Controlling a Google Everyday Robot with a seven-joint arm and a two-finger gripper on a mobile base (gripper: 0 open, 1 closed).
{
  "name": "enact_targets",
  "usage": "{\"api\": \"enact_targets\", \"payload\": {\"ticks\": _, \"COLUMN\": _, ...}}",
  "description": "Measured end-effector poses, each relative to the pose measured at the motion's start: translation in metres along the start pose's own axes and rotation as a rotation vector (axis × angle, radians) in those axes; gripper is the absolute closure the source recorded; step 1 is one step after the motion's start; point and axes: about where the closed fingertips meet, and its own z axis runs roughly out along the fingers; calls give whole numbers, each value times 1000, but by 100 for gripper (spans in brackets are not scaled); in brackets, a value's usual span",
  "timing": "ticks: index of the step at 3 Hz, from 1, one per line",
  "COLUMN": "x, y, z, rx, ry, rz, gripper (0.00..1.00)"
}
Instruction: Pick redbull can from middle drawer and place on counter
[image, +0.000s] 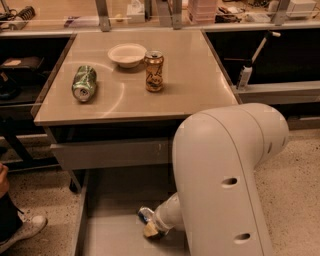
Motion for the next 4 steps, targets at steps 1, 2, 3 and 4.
{"api": "enact_targets", "payload": {"ticks": 1, "x": 0, "y": 0, "z": 0, "rx": 0, "ry": 0, "rz": 0, "gripper": 64}}
{"api": "enact_targets", "payload": {"ticks": 2, "x": 0, "y": 0, "z": 0, "rx": 0, "ry": 0, "rz": 0, "gripper": 87}}
{"api": "enact_targets", "payload": {"ticks": 3, "x": -2, "y": 7, "z": -2, "rx": -19, "ry": -6, "rz": 3, "gripper": 100}}
{"api": "enact_targets", "payload": {"ticks": 4, "x": -13, "y": 21, "z": -27, "rx": -42, "ry": -38, "rz": 31, "gripper": 100}}
